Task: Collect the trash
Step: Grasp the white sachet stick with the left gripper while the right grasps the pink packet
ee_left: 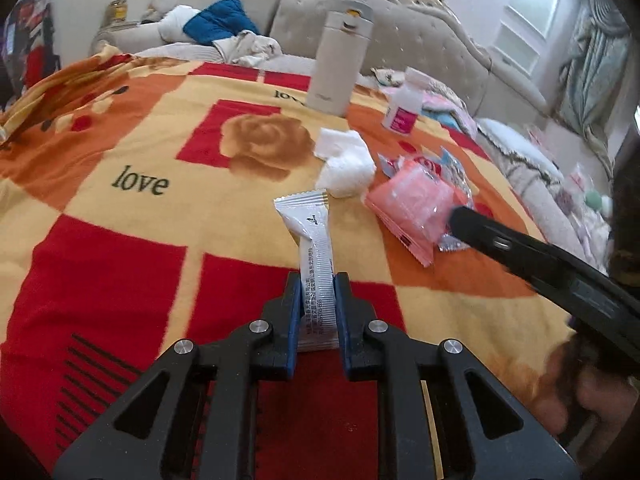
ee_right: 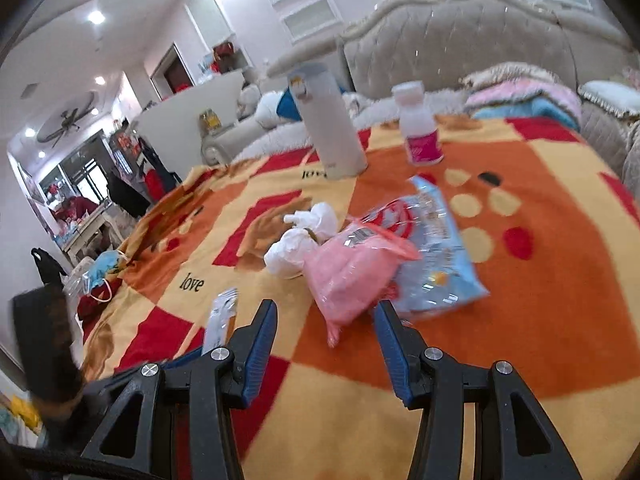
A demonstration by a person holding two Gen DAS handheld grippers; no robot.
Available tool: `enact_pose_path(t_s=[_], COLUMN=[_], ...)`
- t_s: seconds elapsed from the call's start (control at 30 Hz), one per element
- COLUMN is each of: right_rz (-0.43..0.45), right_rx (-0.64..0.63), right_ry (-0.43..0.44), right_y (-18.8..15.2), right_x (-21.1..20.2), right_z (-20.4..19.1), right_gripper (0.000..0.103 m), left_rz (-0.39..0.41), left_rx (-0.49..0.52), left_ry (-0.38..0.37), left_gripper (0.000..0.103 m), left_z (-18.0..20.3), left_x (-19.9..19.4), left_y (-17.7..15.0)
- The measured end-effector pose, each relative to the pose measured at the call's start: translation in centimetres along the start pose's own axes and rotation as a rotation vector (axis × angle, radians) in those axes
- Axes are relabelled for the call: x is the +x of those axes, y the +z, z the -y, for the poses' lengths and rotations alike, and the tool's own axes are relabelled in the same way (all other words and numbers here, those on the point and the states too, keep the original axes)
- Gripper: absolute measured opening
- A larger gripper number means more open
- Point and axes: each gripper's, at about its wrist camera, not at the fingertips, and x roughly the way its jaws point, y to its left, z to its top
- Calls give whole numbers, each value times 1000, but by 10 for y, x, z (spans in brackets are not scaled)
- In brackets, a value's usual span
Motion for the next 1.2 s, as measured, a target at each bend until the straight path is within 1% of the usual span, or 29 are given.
enact_pose_path(t_s=[0.07, 0.1, 0.17, 0.2, 0.27, 0.3, 0.33, 0.37, 0.43, 0.47, 0.5, 0.63, 0.7, 0.77, 0.8, 0.83, 0.9, 0.97, 1.07, 1.13, 1.17, 1.2], right_rz=[-16, -28, -43, -49, -72, -78, -85, -86, -77, -61, -48, -34, -38, -44, -47, -48, -25, -5, -39, -65, -80, -115], right_rx=[-5, 0, 3, -6, -12, -15, -19, -23, -36, -38, -43, -90, -100, -56, -13, 23, 65, 61, 31, 8, 7, 9], right_ry=[-63, -90, -117, -147, -181, -185, -189, -196, -193, -176, -155, -126, -116, -82, -56, -38, -17, 0, -24, -111, -122, -145], right_y=[7, 10, 16, 20, 24, 25, 26, 26, 27, 27, 28, 23, 16, 10, 7, 5, 3, 5, 19, 28, 32, 37], right_x=[14, 21, 33, 38, 49, 53, 56, 57, 54, 47, 40, 9, -6, -13, -13, -12, -8, -1, 23, 39, 46, 59], right_z=[-5, -7, -10, -12, -14, -14, -14, -13, -13, -13, -13, -16, -11, -1, 5, 8, 10, 4, -8, -13, -12, -12], right_gripper=[52, 56, 59, 61, 62, 62, 58, 52, 31, 25, 16, 15, 15, 15, 19, 30, 45, 47, 47, 47, 47, 47], left_rz=[1, 1, -10, -13, -17, -19, -19, -20, -20, -22, -24, -35, -40, -39, -37, -34, -28, -24, -22, -22, -22, -22], left_rx=[1, 0, 0, -2, -10, -14, -17, -18, -18, -18, -18, -18, -22, -27, -27, -27, -30, -32, -32, -31, -30, -28], left_ry=[-19, -20, -36, -38, -42, -44, -45, -46, -47, -49, -50, -50, -49, -47, -47, -48, -46, -46, -49, -53, -54, -56], left_gripper=[14, 14, 14, 14, 14, 14, 14, 14, 14, 14, 14, 14, 14, 14, 14, 14, 14, 14, 14, 14, 14, 14], left_z=[-1, -1, -2, -2, -3, -4, -4, -4, -4, -4, -4, -3, -4, -5, -4, -4, -5, -6, -6, -6, -6, -6], left_x=[0, 0, 2, 3, 3, 4, 4, 4, 4, 4, 5, 7, 8, 8, 8, 7, 7, 6, 5, 5, 5, 5], left_y=[0, 0, 2, 2, 2, 3, 3, 3, 3, 3, 3, 4, 4, 5, 5, 5, 5, 4, 3, 3, 3, 3])
